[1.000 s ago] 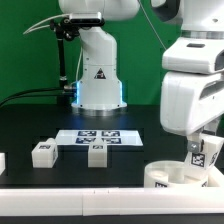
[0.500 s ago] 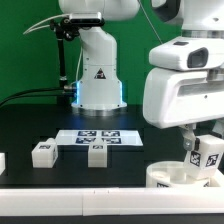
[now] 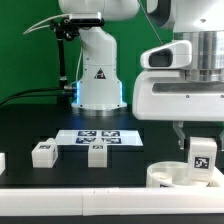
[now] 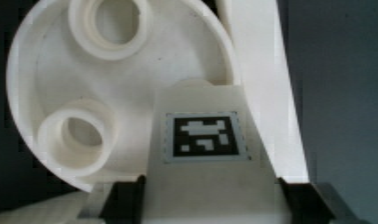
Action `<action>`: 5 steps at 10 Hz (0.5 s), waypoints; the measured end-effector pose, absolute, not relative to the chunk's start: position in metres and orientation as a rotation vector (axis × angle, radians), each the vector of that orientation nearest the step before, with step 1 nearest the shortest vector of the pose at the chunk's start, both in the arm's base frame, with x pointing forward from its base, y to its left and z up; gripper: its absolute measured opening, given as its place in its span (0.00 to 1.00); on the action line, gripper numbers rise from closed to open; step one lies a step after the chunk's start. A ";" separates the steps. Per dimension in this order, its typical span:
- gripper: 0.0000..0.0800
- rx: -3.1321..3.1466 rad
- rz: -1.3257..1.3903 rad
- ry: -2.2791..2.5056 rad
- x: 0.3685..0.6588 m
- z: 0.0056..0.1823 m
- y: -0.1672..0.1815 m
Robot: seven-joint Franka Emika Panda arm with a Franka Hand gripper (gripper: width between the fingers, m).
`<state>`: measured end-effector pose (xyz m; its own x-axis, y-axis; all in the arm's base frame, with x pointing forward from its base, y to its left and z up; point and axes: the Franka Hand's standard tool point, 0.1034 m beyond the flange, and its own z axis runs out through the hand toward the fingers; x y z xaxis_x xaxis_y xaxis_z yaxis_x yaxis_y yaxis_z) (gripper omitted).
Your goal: Assemble stool
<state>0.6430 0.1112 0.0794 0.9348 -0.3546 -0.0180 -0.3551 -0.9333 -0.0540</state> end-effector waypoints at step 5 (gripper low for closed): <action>0.42 -2.705 -0.031 1.425 0.638 0.078 0.108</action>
Offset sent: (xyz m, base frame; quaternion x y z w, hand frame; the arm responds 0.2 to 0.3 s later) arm -0.0115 -0.0061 0.0061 0.0016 0.0593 0.4119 0.9093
